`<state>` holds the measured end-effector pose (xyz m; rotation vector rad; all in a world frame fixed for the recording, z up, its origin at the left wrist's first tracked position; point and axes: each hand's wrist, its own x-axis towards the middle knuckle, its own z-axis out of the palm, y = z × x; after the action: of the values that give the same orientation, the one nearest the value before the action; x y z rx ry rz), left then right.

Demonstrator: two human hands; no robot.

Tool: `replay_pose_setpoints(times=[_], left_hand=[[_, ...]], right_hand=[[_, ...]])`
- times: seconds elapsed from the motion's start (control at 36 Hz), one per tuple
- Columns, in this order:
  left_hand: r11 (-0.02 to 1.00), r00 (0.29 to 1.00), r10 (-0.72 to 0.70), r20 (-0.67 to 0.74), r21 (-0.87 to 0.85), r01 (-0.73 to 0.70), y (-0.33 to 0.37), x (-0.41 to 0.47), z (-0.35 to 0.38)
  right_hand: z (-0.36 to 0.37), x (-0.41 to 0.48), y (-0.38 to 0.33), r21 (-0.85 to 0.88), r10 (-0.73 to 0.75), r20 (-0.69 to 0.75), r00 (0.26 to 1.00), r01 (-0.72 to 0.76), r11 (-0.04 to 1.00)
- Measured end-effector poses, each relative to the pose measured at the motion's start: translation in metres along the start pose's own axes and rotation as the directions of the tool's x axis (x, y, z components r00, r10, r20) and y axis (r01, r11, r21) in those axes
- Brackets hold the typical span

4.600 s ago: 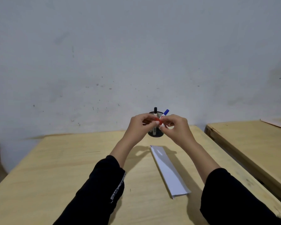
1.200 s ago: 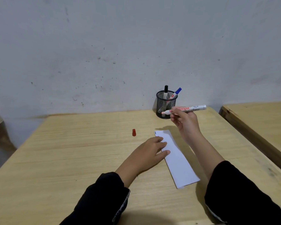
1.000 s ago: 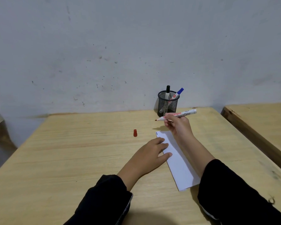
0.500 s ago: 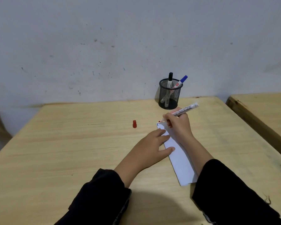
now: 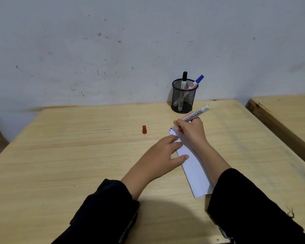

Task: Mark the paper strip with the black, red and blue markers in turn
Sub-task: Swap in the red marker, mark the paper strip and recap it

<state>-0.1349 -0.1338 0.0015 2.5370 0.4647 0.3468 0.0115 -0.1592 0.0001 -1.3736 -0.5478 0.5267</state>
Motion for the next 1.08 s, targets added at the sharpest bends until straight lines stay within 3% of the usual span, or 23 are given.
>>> replay_pose_setpoints(times=[0.86, 1.08], left_hand=[[1.0, 1.0, 0.017, -0.006, -0.006, -0.017, -0.003, 0.001, 0.001], [1.0, 1.0, -0.007, 0.011, -0.018, 0.008, -0.003, 0.002, 0.001]], right_hand=[[0.004, -0.007, -0.01, 0.021, 0.008, -0.002, 1.0, -0.008, 1.0], [-0.004, -0.004, -0.015, 0.232, 0.028, -0.03, 0.999, -0.02, 0.972]])
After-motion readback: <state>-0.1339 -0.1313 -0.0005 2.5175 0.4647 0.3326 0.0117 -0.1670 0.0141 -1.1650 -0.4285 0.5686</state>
